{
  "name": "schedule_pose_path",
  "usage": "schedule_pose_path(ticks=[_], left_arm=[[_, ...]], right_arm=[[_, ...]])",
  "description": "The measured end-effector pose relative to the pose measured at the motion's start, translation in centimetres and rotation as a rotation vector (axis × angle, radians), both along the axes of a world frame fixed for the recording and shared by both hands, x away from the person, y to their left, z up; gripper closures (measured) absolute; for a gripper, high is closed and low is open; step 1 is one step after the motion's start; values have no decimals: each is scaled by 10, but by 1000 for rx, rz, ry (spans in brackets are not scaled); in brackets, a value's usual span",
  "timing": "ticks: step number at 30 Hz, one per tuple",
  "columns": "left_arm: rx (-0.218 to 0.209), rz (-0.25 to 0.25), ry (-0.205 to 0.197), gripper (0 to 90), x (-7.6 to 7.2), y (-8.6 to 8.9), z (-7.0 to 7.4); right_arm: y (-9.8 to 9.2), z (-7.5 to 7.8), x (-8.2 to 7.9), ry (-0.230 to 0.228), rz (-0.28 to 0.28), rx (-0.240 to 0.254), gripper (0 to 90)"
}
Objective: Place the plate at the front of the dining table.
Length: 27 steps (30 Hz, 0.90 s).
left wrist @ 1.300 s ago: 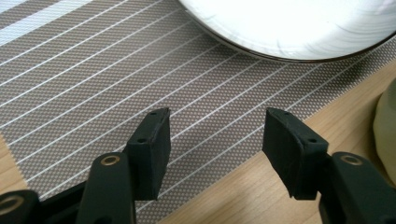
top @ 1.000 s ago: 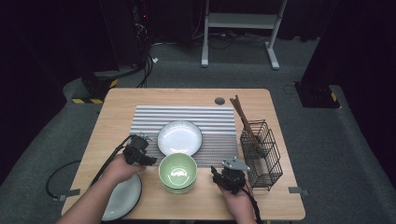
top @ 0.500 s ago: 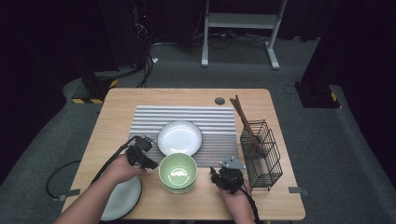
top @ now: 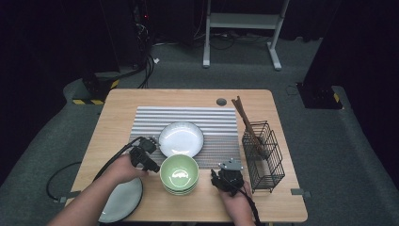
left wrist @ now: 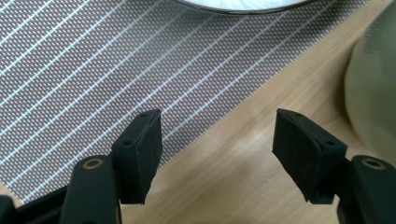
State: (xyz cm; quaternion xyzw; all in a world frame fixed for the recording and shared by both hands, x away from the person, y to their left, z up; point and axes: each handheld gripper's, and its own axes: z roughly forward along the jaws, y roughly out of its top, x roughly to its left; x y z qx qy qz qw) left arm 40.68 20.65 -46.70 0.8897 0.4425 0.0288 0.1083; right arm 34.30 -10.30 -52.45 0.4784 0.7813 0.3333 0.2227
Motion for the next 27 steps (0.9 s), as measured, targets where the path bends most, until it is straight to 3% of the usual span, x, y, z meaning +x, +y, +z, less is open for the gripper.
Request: schedule_pose_path(ticks=[5, 11, 15, 21, 23, 27], left_arm=[[-5, -21, 24, 391, -4, -3, 10], [33, -32, 35, 359, -2, -8, 23], [15, -15, 51, 352, -1, -10, 32], [48, -1, 82, 359, 0, -9, 42], [36, -13, 107, 368, 1, -8, 45], [55, -5, 99, 372, 1, -6, 53]], right_arm=[[0, 0, 0, -1, 0, -1, 404], [0, 0, 0, 0, 1, -1, 405], [0, 0, 0, -3, 1, -3, 405], [0, 0, -1, -2, 2, 0, 407], [0, 0, -1, -3, 2, 0, 408], [0, 0, -1, -3, 3, 0, 407]])
